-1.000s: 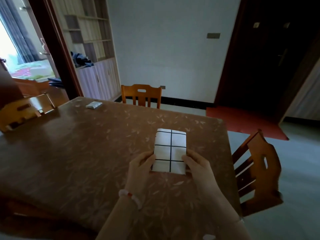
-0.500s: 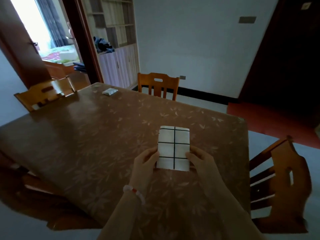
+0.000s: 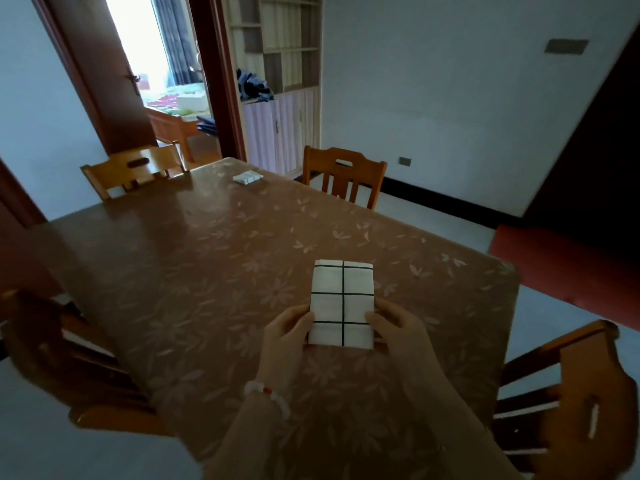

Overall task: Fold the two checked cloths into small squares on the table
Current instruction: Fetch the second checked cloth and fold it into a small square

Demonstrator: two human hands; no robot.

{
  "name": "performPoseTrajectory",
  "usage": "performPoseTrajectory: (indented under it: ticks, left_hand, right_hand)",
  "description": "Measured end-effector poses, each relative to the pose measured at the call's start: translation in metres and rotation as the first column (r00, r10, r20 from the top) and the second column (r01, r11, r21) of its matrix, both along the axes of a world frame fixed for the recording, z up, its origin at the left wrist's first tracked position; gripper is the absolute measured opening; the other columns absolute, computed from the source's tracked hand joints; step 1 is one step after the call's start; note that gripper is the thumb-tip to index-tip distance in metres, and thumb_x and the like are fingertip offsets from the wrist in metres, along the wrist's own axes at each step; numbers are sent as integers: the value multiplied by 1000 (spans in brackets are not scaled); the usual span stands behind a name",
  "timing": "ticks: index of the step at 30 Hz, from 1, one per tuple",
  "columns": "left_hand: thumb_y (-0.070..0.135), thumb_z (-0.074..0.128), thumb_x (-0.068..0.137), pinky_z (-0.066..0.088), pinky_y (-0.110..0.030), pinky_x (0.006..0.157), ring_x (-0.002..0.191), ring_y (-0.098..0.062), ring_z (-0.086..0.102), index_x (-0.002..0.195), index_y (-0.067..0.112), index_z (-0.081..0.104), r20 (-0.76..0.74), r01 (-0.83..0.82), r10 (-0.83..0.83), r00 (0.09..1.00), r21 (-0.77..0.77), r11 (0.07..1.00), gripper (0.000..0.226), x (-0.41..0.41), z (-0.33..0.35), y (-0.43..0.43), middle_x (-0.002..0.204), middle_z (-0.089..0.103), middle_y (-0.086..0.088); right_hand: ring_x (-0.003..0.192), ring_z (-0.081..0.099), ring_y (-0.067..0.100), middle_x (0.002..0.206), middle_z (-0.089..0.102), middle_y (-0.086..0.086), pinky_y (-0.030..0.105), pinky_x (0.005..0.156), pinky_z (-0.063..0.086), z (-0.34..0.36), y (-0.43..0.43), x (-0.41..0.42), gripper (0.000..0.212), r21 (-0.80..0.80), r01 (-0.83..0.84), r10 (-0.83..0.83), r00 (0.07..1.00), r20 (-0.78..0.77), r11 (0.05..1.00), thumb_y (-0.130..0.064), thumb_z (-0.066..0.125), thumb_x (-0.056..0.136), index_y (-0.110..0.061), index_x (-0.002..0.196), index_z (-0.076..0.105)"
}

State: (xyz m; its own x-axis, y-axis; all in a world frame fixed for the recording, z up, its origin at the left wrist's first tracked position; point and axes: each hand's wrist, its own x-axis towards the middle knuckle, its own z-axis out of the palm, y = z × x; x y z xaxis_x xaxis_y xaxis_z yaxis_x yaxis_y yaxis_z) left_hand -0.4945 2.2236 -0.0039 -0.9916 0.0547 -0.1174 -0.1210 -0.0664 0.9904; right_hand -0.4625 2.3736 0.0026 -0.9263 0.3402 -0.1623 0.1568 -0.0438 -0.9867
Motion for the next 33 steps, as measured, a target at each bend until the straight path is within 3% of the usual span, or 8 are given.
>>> performPoseTrajectory:
  ticks: [5,8,12,20,25,29,33]
  left_hand:
    - [8,52,90,49,-13,52,75,-10,60,85,19,63,-22,22,-22,1000,-2,1000,17,1,-6,7,86,64,1]
    - [6,51,90,47,-11,50,73,-9,58,87,15,62,-32,20,-20,999,-10,1000,15,6,-5,16,84,63,1]
    - [6,51,90,47,-10,50,75,-9,58,96,9,62,-28,28,-29,999,-25,999,12,13,-2,32,86,62,0]
    - [8,53,89,53,-26,65,85,-19,63,85,18,63,6,20,-20,1000,-49,999,14,18,-12,100,93,66,-6]
    - [5,55,88,50,-23,61,82,-20,61,83,16,64,51,14,-9,999,-97,995,15,3,-25,136,92,66,-9]
    - [8,59,86,53,-42,77,87,-25,63,82,21,67,35,-60,68,997,-178,982,15,-13,-36,151,91,68,-7]
    - [6,54,88,50,-23,65,83,-14,61,85,19,64,5,-81,82,997,-127,989,16,-20,-32,173,89,66,0]
  right_hand:
    - [79,61,7,90,61,-7,12,51,49,-3,4,9,25,-7,13,-13,1000,11,1000,-9,54,91,-10,116,56]
    - [83,62,9,95,62,-5,13,54,50,-9,14,12,32,2,17,-17,1000,19,1000,-10,55,91,-6,122,55]
    - [82,62,10,91,62,-6,15,55,51,-8,30,15,25,-21,12,-12,1000,3,1000,-9,54,91,-12,115,56]
    - [86,61,7,97,62,-7,17,61,51,-13,104,15,23,0,-33,33,999,-7,999,-10,55,90,-17,112,56]
    - [92,63,13,106,65,2,22,67,54,-29,144,-3,24,-10,-54,55,996,64,998,-10,56,90,-16,112,59]
    - [89,63,10,99,65,-3,21,66,54,-31,163,-25,22,24,-134,131,988,82,991,-10,56,90,-13,112,59]
    - [81,63,6,94,65,-7,17,60,52,-31,183,-38,19,44,-167,165,985,60,985,-8,55,90,-14,108,59]
